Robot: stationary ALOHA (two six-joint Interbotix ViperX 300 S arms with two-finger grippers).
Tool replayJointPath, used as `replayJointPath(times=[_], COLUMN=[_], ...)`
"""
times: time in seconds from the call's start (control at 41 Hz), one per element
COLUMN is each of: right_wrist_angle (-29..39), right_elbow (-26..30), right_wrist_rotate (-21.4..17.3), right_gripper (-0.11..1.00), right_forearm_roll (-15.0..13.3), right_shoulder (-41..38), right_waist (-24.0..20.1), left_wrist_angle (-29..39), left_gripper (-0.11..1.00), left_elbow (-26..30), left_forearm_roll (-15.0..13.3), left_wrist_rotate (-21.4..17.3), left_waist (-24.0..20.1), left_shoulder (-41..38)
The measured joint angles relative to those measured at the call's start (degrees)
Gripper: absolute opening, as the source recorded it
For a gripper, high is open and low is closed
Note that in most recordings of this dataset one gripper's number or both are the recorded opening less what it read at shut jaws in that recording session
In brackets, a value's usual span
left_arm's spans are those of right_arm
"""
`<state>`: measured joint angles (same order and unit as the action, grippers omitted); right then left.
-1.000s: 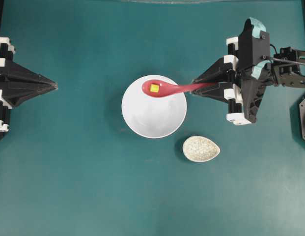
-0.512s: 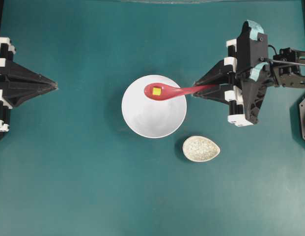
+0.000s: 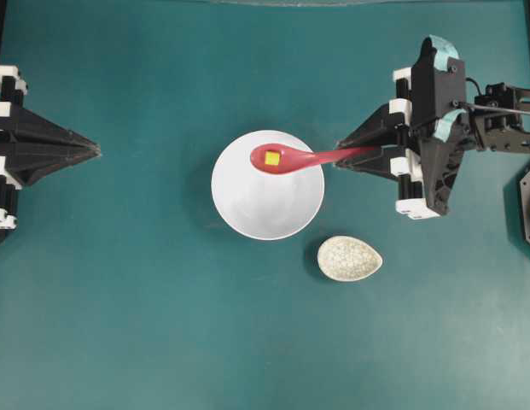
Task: Scoop the yellow hexagonal prism block from the bowl with a spoon using the right arm.
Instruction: 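Hold the spoon with the yellow block steady above the white bowl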
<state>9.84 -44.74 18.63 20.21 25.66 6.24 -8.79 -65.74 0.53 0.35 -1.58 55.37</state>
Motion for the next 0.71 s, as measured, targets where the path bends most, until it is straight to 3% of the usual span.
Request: replayJointPath(times=[0.707], right_wrist_angle=[-0.3], right_elbow=[0.0], right_wrist_rotate=[0.3], right_gripper=[0.23], right_forearm_roll=[-0.1], right_shoulder=[0.0], right_waist=[0.0], left_wrist_angle=[1.3], left_gripper=[0.04], left_elbow=[0.0], left_forearm_roll=[0.1], left_wrist_rotate=[0.2], left_waist=[0.0], left_shoulder=[-0.3])
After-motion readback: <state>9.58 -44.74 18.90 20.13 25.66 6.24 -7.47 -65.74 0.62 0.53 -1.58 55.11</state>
